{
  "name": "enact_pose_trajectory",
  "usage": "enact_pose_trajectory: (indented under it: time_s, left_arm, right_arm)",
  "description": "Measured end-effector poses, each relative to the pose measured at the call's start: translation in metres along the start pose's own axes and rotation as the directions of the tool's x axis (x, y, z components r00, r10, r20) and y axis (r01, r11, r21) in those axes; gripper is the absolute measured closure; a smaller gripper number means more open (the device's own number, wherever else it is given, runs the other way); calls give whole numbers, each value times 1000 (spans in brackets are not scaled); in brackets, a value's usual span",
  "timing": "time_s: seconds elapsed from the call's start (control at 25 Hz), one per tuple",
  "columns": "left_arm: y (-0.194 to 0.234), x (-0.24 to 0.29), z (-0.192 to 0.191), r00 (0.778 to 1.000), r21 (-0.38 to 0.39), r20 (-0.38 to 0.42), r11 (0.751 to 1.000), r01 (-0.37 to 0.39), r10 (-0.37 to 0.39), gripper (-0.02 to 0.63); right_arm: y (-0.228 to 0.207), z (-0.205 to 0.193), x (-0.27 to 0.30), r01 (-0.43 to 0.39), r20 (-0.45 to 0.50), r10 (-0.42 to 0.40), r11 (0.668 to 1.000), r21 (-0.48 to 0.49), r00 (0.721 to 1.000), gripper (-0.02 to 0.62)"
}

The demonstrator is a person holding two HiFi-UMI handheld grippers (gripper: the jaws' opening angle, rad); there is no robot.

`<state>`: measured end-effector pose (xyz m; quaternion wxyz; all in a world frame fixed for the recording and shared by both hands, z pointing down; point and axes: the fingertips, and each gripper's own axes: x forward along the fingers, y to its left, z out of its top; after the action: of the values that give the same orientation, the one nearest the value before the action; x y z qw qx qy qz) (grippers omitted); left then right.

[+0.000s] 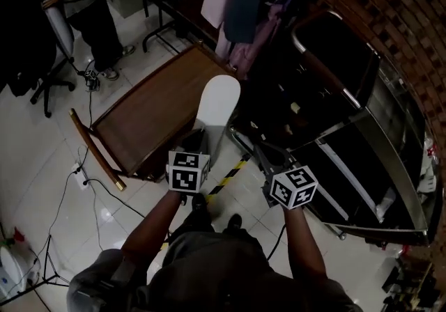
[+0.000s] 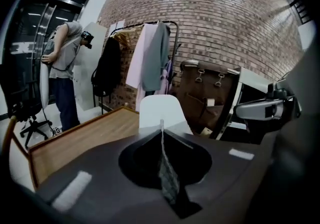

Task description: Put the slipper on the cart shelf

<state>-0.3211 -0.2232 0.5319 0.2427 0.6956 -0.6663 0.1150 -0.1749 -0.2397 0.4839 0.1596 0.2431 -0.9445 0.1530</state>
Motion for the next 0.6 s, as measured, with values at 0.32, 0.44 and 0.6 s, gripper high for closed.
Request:
enact_pose_trajectory:
  time_s: [0.32, 0.44, 0.6]
  left_arm:
    - [-127, -3, -18, 988, 55, -33, 987, 151, -150, 591]
    - [-176, -11, -30, 983, 95, -48, 979, 181, -177, 591]
    - [-245, -23, -52, 975, 134, -72, 967, 219, -211, 591]
  right_arm:
    - [-47, -19, -105, 136, 76, -141, 988, 68, 987, 595]
    - [-58, -31, -149, 155, 110, -164, 984, 87, 980, 595]
    - [-74, -51, -218, 185, 152, -204, 974, 130, 967, 595]
